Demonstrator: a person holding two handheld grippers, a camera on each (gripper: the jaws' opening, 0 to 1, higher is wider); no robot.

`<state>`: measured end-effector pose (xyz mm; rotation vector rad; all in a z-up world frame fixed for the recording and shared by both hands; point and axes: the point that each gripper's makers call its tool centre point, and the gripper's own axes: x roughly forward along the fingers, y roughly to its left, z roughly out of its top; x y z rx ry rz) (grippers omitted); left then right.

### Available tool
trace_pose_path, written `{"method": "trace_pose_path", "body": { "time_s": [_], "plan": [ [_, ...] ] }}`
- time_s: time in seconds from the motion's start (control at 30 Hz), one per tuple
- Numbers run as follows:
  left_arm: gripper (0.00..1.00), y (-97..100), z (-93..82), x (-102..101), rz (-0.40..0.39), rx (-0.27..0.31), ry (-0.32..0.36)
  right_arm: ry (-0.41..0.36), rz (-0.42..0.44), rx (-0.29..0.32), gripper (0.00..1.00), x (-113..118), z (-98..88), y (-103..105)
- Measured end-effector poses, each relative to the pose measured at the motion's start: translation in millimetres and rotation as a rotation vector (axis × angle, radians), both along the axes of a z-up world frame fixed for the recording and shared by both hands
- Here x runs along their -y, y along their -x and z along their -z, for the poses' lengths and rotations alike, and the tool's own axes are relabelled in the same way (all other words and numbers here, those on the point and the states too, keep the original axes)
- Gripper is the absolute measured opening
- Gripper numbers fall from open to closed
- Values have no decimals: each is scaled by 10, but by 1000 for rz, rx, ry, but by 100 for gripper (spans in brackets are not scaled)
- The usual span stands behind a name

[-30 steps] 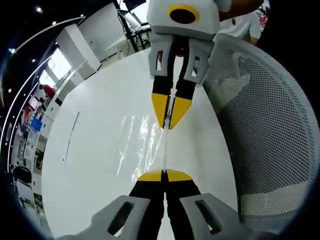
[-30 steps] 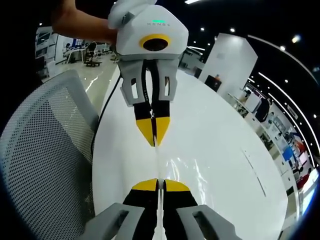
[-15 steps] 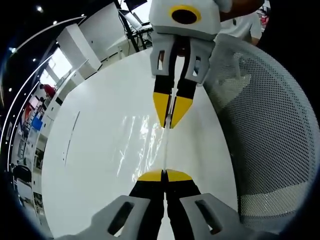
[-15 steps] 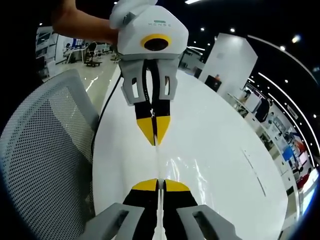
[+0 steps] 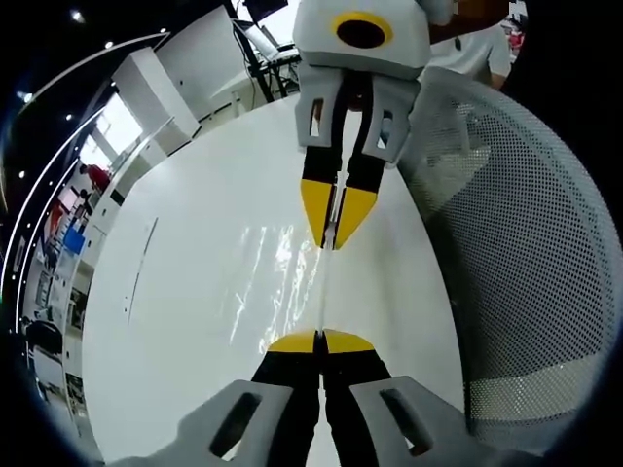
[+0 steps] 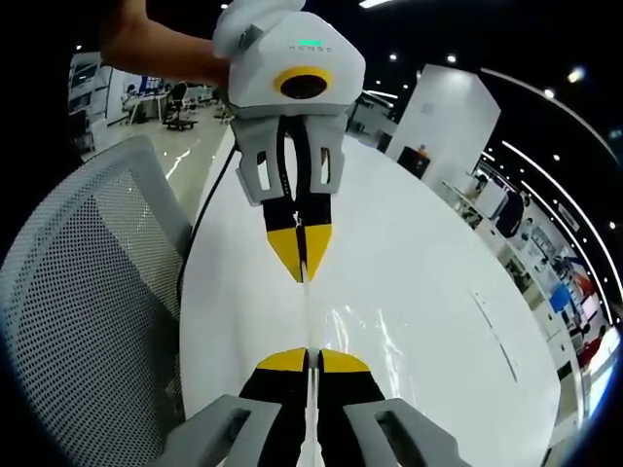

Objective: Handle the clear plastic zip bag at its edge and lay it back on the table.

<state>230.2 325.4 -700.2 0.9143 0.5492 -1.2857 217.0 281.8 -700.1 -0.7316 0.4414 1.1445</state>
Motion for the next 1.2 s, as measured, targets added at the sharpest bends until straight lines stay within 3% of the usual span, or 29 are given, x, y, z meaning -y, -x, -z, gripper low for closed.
{"method": "trace_pose_path", "body": {
  "time_s": [1.2],
  "plan": [
    [0, -12, 1, -21, -10, -6, 5, -3, 9, 5, 0, 32, -5, -8]
  ]
}}
